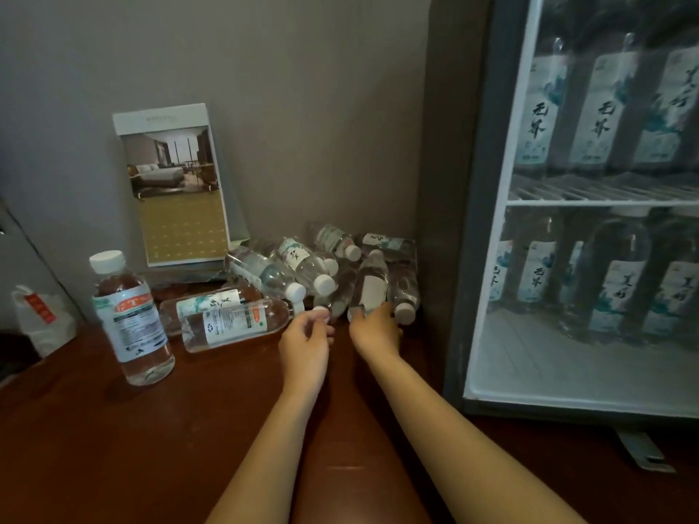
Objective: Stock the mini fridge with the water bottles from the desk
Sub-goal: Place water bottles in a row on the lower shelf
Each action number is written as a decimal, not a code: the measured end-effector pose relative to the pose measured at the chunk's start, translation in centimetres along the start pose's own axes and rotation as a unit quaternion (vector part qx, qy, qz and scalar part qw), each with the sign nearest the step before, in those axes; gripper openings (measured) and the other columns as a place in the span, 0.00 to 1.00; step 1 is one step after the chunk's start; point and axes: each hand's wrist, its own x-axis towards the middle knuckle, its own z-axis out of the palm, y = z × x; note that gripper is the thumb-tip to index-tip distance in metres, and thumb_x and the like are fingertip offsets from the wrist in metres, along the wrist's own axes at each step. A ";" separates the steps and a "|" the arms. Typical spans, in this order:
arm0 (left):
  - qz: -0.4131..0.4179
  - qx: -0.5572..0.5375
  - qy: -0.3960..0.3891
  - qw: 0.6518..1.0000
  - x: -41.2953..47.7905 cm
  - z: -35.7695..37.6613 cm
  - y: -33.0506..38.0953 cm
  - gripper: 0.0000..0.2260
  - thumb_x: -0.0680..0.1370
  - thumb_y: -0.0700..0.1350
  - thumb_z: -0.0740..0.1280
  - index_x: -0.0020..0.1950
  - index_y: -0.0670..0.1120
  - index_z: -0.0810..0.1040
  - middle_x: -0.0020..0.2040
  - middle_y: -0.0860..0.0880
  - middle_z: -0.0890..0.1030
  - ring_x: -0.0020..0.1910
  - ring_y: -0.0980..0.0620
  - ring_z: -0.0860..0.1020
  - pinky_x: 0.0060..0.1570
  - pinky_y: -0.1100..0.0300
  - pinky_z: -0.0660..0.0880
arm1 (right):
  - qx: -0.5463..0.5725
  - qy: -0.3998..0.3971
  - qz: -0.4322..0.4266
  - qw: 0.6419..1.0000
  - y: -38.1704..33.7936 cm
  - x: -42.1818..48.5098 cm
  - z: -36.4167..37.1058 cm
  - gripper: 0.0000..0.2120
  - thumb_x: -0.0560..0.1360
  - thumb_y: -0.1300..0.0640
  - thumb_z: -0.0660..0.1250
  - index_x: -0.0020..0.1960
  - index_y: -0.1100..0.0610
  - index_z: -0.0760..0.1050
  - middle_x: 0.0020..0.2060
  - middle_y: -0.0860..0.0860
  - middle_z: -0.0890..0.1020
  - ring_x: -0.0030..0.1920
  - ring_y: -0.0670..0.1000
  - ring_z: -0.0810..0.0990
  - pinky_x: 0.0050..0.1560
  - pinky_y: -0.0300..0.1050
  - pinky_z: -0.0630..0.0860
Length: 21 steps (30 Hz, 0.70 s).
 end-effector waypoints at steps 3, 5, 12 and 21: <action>0.017 0.021 0.010 1.000 0.2 -0.3 -0.8 0.09 0.79 0.37 0.59 0.48 0.45 0.79 0.36 0.49 0.79 0.34 0.54 0.76 0.42 0.57 0.74 | -0.014 0.037 0.019 0.999 -0.6 1.9 1.4 0.33 0.77 0.45 0.59 0.73 0.62 0.51 0.68 0.62 0.68 0.70 0.62 0.62 0.69 0.51 0.58; 0.014 0.018 0.029 0.999 0.7 -0.5 -1.1 0.10 0.78 0.37 0.59 0.45 0.47 0.78 0.36 0.50 0.79 0.34 0.53 0.76 0.43 0.55 0.75 | 0.000 0.066 0.034 0.997 -0.7 2.7 2.3 0.36 0.75 0.44 0.62 0.73 0.62 0.51 0.68 0.61 0.68 0.70 0.62 0.63 0.67 0.52 0.62; -0.026 -0.017 0.037 0.999 1.0 -0.5 -1.1 0.10 0.78 0.37 0.58 0.45 0.48 0.78 0.37 0.49 0.78 0.35 0.52 0.76 0.41 0.55 0.75 | 0.066 0.057 0.105 0.991 -0.8 2.5 2.2 0.41 0.74 0.46 0.65 0.75 0.61 0.45 0.66 0.62 0.69 0.65 0.63 0.68 0.62 0.53 0.71; -0.177 -0.143 -0.146 0.963 -0.3 0.1 0.1 0.12 0.81 0.46 0.58 0.51 0.43 0.79 0.44 0.47 0.82 0.41 0.53 0.81 0.40 0.63 0.75 | 0.466 -0.129 0.101 0.869 0.9 -6.4 -3.2 0.13 0.77 0.53 0.60 0.53 0.61 0.76 0.38 0.56 0.80 0.35 0.51 0.78 0.32 0.41 0.74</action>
